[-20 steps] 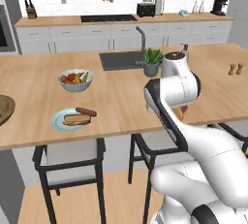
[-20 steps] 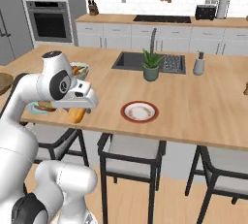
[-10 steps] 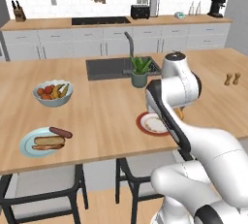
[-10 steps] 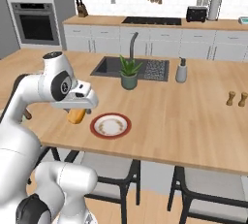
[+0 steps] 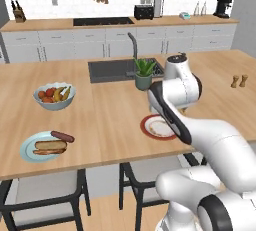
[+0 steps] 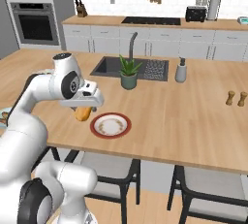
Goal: Place one bun and one sausage from the bowl on each plate.
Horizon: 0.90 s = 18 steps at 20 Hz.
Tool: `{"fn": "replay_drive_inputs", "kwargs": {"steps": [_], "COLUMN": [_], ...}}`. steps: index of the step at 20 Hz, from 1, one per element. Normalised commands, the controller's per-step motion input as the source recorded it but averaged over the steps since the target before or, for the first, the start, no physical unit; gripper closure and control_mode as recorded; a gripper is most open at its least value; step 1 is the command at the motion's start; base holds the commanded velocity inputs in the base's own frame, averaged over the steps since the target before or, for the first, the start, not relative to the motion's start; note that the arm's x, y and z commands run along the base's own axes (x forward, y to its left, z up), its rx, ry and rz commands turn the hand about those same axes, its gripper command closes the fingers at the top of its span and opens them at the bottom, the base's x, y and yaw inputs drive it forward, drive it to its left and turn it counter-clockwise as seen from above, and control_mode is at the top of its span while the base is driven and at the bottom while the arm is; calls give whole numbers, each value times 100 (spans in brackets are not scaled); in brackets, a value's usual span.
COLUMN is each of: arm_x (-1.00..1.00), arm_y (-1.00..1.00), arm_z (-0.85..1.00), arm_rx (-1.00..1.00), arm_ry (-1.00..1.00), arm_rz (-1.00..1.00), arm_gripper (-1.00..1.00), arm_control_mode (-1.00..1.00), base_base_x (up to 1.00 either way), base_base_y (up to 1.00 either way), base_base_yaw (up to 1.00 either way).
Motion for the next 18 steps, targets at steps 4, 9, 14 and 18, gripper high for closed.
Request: {"fn": "replay_drive_inputs", "kwargs": {"steps": [4,9,14,18], "arm_x": [87,99,82,38], "arm_y": [1,0,0,0], "arm_z": [-96,-82,-25,-36], "arm_rx": [15,18,1,0], "arm_ry": [2,2,17,15], "arm_rz": [2,0,0,0], "arm_gripper": [100,100,100,100], "arm_control_mode": [-100,-100,-100,-100], "base_base_x": [0,0,0,0], "base_base_y": [0,0,0,0], "base_base_yaw": [0,0,0,0]}}
